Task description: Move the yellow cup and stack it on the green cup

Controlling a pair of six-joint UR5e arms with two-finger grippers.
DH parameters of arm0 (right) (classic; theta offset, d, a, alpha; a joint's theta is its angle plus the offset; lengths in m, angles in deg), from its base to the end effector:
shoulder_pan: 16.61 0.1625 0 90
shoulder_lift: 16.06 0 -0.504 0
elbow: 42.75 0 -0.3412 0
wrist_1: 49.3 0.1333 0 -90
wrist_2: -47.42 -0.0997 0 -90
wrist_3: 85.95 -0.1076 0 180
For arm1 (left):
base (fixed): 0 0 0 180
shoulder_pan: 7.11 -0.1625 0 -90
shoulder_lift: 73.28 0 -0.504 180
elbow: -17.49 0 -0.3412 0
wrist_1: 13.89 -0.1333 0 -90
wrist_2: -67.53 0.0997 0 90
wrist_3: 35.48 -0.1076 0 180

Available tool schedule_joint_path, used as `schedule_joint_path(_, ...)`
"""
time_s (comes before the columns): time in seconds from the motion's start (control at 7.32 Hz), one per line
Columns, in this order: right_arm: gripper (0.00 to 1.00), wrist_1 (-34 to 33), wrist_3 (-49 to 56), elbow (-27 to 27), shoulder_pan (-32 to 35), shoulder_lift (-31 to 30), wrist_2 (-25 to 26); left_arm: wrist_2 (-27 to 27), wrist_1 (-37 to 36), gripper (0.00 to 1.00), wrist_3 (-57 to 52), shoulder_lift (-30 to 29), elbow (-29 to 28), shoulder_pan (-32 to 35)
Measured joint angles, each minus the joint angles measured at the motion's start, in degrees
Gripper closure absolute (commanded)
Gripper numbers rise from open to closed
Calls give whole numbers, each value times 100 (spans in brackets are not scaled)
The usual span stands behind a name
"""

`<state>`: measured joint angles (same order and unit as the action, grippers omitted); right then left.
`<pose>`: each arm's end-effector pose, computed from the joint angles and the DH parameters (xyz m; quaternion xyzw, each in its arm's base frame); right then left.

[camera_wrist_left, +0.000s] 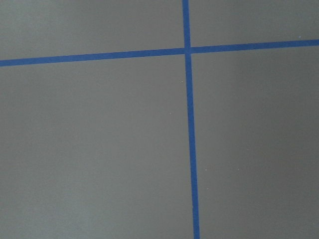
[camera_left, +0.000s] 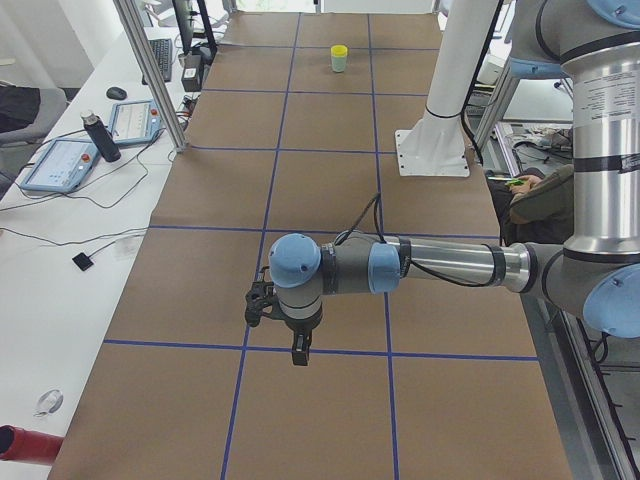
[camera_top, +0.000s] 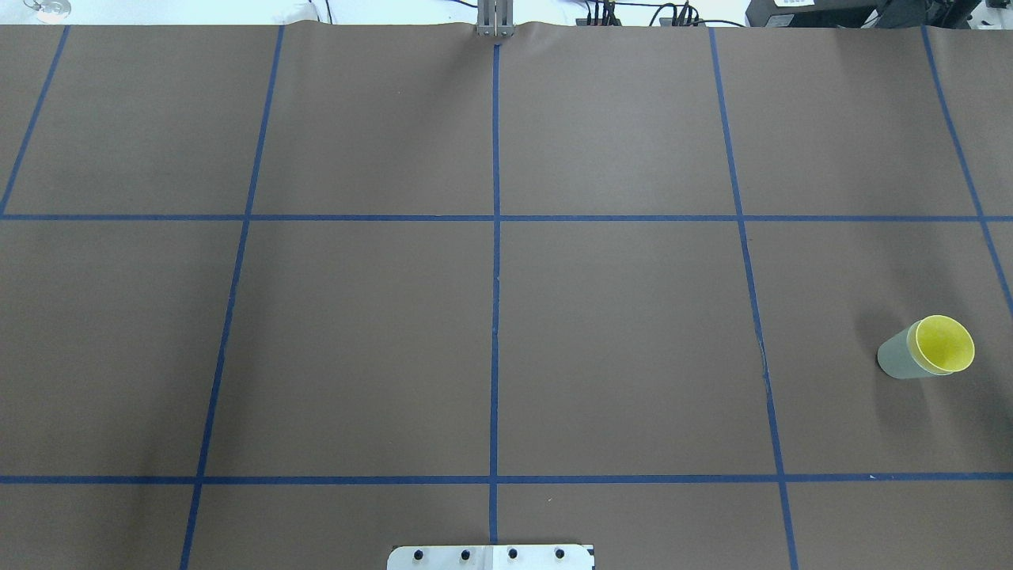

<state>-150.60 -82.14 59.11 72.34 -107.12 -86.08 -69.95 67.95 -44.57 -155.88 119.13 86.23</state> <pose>0.0514 -0.4259 0.6814 0.0049 -0.3705 -0.0378 0.9280 -0.0755 -0.3661 0.7164 0.0124 0.4034 0.0321 0.9144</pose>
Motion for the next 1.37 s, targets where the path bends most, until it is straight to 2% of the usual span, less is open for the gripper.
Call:
schedule_joint_path(0.41, 0, 3, -39, -51, 0, -28, -85, -149, 206, 0, -4, 42, -13, 0)
schedule_joint_path(1.37, 0, -1, -66, 13, 2, -39, -368, -100, 295, 0, 197, -33, -97, -13)
